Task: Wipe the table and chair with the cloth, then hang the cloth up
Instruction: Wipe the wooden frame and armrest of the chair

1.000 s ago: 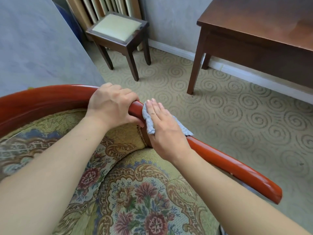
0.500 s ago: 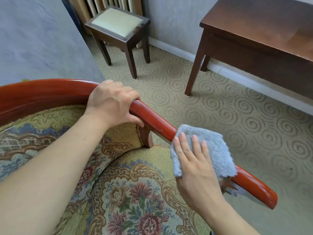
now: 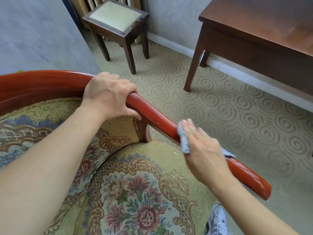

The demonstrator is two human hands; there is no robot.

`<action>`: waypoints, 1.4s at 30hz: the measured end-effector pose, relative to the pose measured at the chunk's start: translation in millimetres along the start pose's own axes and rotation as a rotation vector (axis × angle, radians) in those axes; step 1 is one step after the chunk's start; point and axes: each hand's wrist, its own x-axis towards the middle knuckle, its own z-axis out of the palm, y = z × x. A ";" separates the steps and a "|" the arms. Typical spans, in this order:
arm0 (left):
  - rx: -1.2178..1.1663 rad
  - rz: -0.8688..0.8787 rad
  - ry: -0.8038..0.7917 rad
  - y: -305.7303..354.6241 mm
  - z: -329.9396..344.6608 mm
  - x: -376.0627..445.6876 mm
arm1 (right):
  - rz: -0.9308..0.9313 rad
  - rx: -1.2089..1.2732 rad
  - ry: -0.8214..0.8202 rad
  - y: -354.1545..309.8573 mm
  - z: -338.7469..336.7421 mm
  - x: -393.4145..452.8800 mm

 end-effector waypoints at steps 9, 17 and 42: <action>-0.001 -0.015 -0.013 1.8 -1.0 -0.6 | 0.309 0.079 0.206 58.2 -4.6 -95.0; -0.008 -0.017 -0.013 2.3 -0.9 0.1 | 0.180 0.059 0.278 -64.0 22.1 14.5; -0.010 -0.007 -0.007 0.3 -0.8 -0.2 | 0.271 0.072 0.504 -30.0 36.5 -22.6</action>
